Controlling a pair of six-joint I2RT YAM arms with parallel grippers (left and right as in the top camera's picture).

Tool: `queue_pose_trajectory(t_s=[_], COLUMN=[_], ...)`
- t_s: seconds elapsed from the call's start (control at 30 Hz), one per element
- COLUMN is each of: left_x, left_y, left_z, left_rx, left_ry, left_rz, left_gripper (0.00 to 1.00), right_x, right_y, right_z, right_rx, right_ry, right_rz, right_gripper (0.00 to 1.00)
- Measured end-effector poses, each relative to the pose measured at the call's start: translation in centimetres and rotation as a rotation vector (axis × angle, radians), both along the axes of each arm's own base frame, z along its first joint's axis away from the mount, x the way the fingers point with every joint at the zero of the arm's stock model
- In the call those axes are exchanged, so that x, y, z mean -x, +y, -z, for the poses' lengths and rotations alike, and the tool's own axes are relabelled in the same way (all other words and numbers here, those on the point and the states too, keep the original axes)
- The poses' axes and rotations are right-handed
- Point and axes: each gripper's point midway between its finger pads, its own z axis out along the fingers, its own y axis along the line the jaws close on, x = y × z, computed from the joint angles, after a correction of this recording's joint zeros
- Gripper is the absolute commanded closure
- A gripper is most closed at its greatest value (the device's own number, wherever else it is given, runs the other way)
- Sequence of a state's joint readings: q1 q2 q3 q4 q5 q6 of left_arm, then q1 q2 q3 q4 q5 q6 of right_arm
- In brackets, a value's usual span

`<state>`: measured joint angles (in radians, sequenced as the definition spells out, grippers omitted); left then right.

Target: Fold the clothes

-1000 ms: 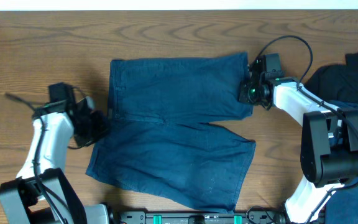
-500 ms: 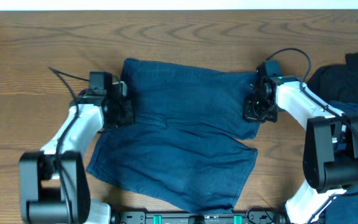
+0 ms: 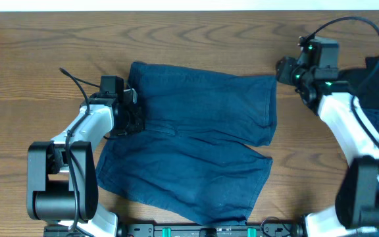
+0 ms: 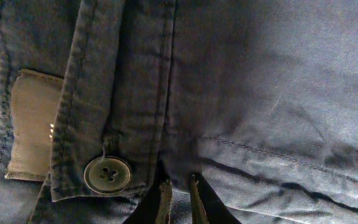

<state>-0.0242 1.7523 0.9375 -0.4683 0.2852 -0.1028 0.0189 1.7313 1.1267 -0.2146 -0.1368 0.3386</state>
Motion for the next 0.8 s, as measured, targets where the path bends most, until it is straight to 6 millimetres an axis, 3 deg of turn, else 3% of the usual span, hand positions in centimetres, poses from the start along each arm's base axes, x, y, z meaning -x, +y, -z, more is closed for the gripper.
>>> queue_pose_trajectory(t_s=[0.17, 0.2, 0.27, 0.33, 0.4, 0.5, 0.57, 0.67, 0.8], left_x=[0.0, 0.0, 0.0, 0.0, 0.0, 0.0, 0.0, 0.0, 0.0], left_y=[0.0, 0.0, 0.0, 0.0, 0.0, 0.0, 0.0, 0.0, 0.0], left_z=[0.0, 0.0, 0.0, 0.0, 0.0, 0.0, 0.0, 0.0, 0.0], left_rx=[0.000, 0.000, 0.000, 0.000, 0.000, 0.000, 0.000, 0.000, 0.000], left_ry=[0.000, 0.000, 0.000, 0.000, 0.000, -0.001, 0.000, -0.001, -0.001], left_rz=[0.000, 0.000, 0.000, 0.000, 0.000, 0.000, 0.000, 0.000, 0.000], left_gripper=[0.86, 0.86, 0.86, 0.87, 0.87, 0.87, 0.86, 0.86, 0.86], right_x=[0.6, 0.6, 0.3, -0.7, -1.6, -2.8, -3.1, -2.9, -1.6], right_y=[0.1, 0.2, 0.5, 0.8, 0.9, 1.1, 1.1, 1.0, 1.1], right_z=[7.4, 8.5, 8.9, 8.4, 7.6, 6.5, 6.2, 6.4, 7.5], right_rx=[-0.032, -0.040, -0.053, -0.072, -0.084, -0.102, -0.112, -0.122, -0.132], right_ry=[0.163, 0.177, 0.170, 0.121, 0.074, 0.009, -0.006, 0.009, 0.080], right_rz=[0.031, 0.031, 0.027, 0.018, 0.017, 0.016, 0.014, 0.013, 0.014], right_gripper=[0.45, 0.49, 0.62, 0.88, 0.95, 0.84, 0.83, 0.82, 0.68])
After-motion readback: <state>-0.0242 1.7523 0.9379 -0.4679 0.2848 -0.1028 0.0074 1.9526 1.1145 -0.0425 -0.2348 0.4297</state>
